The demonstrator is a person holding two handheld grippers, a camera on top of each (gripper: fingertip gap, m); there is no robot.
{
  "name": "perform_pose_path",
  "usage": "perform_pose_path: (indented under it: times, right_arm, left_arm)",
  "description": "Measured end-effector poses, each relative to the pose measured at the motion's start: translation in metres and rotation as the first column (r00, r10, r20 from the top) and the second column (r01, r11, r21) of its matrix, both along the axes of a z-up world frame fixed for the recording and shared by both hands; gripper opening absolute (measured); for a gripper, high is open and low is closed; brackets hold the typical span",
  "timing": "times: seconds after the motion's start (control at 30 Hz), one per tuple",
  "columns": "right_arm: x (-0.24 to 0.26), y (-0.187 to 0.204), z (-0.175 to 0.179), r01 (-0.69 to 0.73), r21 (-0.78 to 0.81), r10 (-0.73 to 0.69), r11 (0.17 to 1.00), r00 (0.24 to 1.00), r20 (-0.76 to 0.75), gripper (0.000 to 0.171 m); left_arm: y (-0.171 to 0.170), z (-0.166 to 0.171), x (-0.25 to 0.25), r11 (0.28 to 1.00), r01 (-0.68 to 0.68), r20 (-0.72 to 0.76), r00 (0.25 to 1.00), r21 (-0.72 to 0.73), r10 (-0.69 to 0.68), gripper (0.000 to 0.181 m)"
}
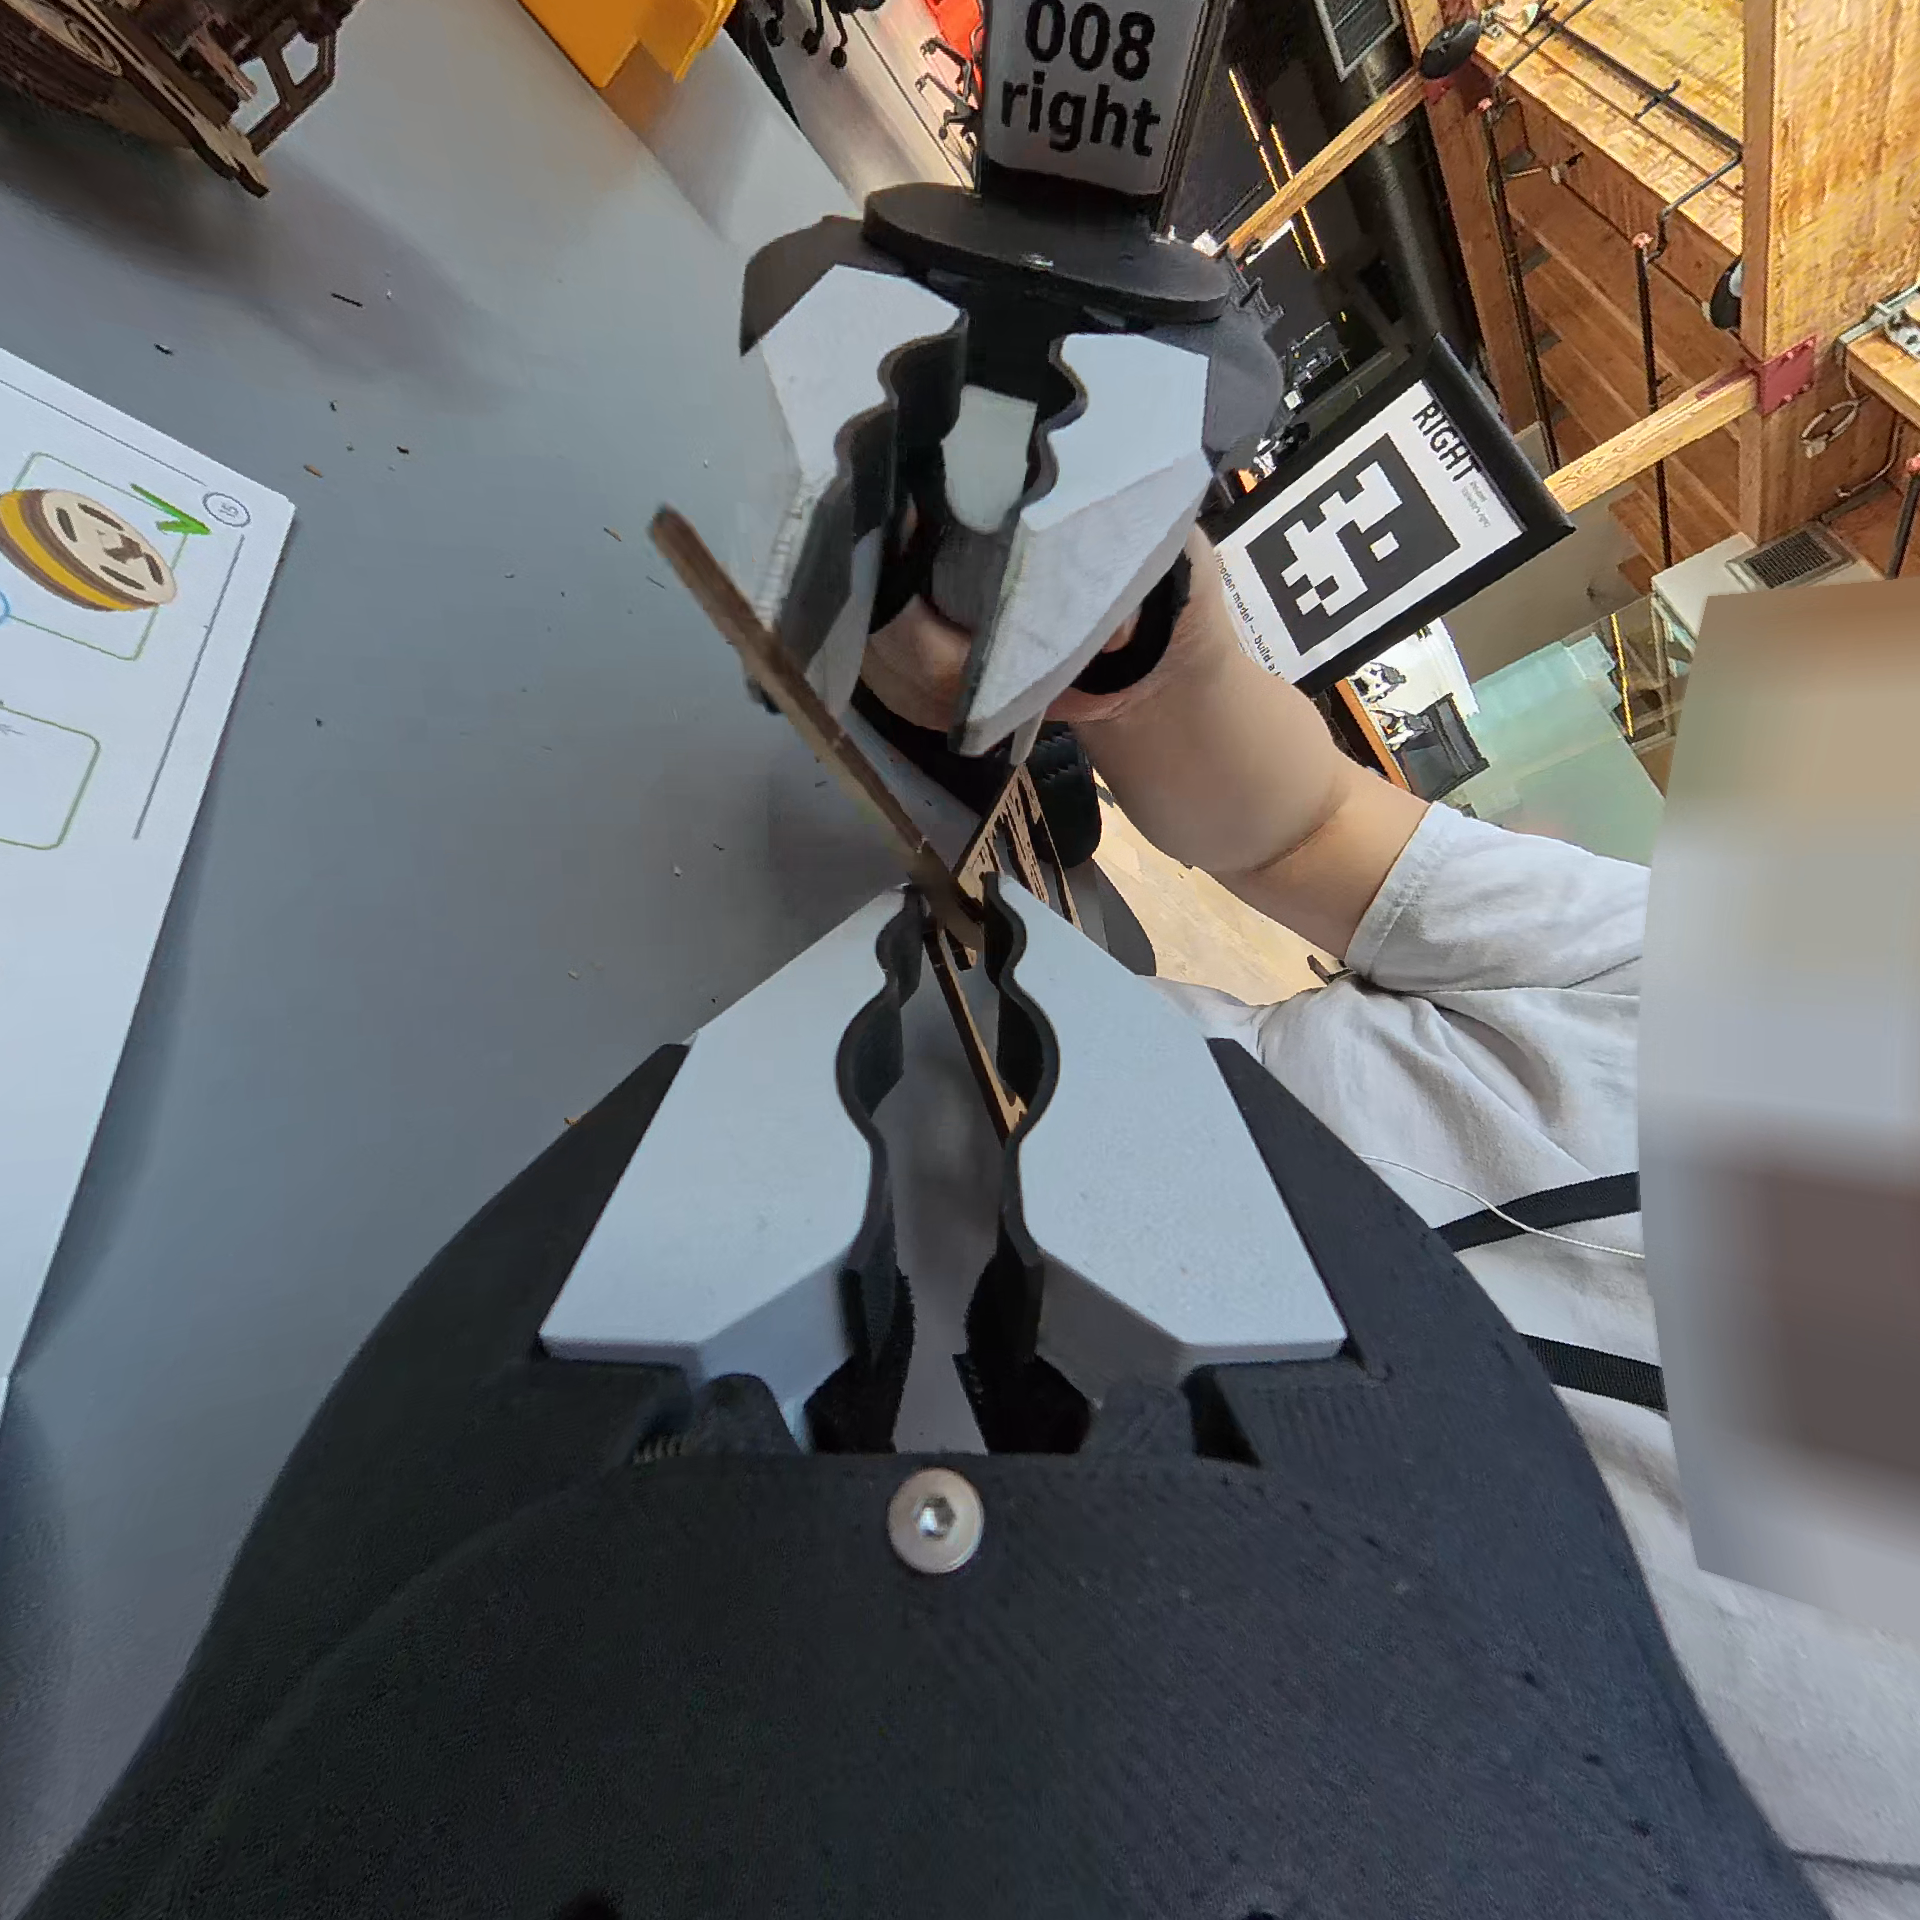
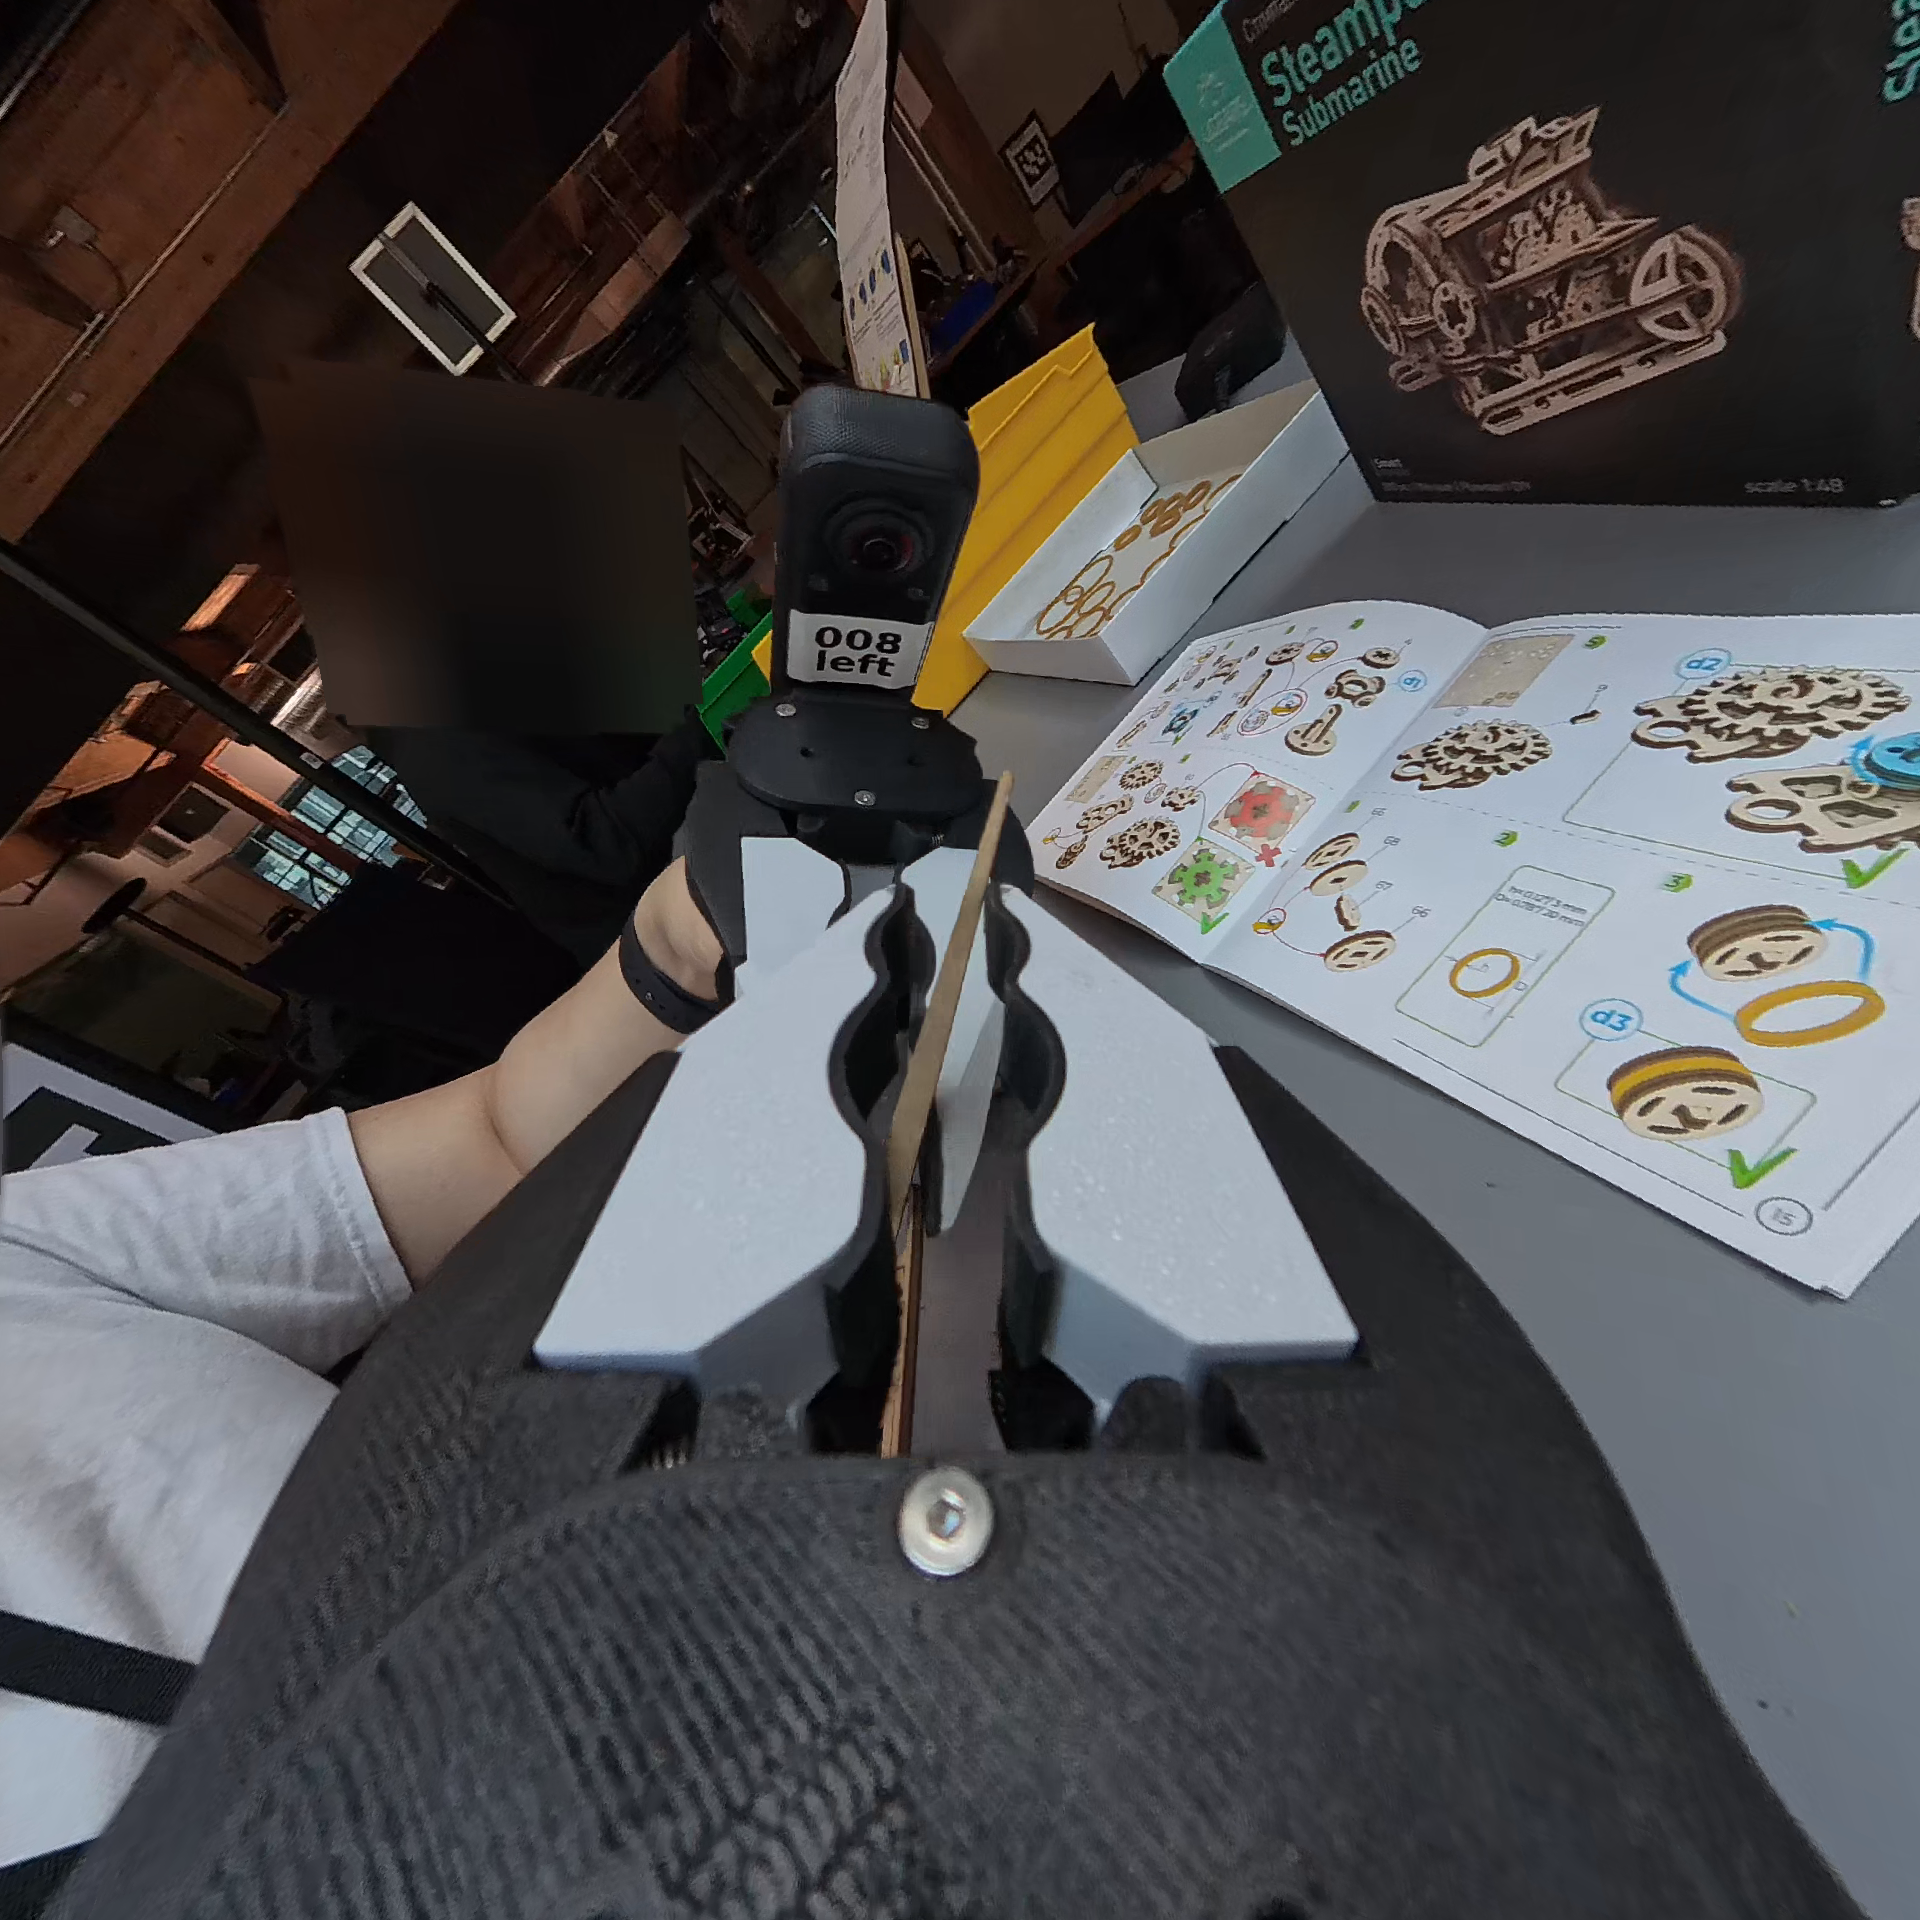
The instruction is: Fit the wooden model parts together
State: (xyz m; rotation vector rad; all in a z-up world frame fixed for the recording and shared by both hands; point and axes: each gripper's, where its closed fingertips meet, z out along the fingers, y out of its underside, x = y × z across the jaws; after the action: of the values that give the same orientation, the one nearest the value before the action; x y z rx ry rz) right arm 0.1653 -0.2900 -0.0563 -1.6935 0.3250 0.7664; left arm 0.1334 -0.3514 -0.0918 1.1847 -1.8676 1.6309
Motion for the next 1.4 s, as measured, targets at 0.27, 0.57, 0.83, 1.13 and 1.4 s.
perform_pose_path:
  times: [0.27,0.57,0.83,1.13,1.4]
  right_arm:
    - [-0.006,-0.006,-0.020,-0.198,-0.170,0.185,0.965,0.979,-0.087,0.027]
    - [-0.007,-0.009,-0.020,-0.291,-0.287,0.268,0.912,0.956,-0.119,0.027]
    - [-0.009,-0.016,-0.022,-0.316,-0.448,0.357,0.837,0.934,0.008,0.026]
    - [-0.023,-0.014,-0.021,-0.610,-0.275,0.561,0.743,0.792,-0.241,0.024]
    - [-0.022,-0.012,-0.027,-0.567,-0.257,0.501,0.782,0.818,-0.282,0.004]
  left_arm:
    - [-0.001,-0.004,0.000,1.000,0.004,0.002,1.000,0.029,-0.004,0.009]
    - [0.000,-0.005,0.000,0.999,0.003,0.010,1.000,0.051,-0.003,0.009]
    - [0.000,-0.004,-0.001,0.999,0.009,0.019,1.000,0.050,-0.010,0.009]
    - [-0.001,-0.001,-0.003,0.998,0.022,0.039,0.999,0.057,-0.024,0.009]
    - [0.001,-0.005,-0.001,1.000,0.018,0.007,1.000,0.020,-0.018,0.006]
